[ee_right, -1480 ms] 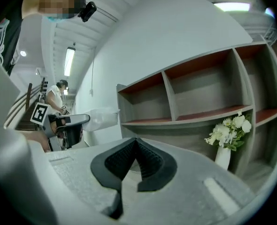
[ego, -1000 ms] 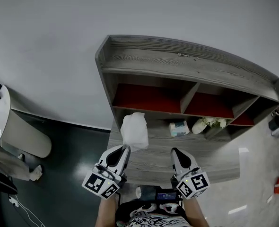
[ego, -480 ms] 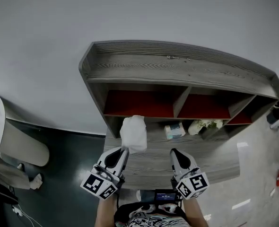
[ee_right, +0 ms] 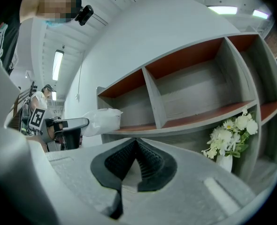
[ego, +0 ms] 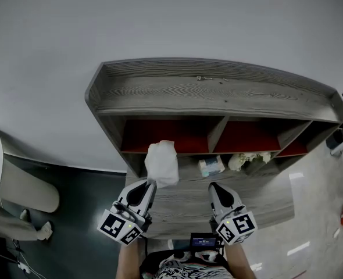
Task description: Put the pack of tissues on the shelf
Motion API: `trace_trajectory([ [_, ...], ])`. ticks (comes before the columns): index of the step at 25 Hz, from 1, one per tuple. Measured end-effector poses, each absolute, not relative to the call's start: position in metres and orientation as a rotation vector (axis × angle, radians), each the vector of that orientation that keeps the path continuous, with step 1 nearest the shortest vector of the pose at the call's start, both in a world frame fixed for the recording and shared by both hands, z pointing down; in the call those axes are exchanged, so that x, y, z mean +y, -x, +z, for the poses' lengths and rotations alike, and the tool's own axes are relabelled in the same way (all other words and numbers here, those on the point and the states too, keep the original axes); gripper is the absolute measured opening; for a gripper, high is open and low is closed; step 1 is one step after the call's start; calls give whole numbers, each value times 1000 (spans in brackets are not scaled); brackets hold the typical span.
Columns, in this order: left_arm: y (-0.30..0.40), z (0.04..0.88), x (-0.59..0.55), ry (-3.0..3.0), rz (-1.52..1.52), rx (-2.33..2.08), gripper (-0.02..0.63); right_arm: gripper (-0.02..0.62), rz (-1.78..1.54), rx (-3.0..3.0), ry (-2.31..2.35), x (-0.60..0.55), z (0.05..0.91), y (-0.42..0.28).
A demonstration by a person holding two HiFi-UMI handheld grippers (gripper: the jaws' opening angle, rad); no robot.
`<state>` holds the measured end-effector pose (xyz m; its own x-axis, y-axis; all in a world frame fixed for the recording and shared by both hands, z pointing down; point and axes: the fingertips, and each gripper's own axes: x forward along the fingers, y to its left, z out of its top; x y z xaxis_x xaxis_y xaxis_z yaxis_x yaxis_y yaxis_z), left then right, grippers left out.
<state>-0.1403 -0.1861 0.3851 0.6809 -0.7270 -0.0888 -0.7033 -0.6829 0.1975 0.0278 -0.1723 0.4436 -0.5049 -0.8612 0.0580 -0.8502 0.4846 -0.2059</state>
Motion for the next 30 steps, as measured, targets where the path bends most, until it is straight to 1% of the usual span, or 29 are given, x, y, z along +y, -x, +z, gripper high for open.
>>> trace_trajectory([
  [30,122,395,-255,-2720,-215,-1188,9,5,-371,2637,1609,-220,458,-52],
])
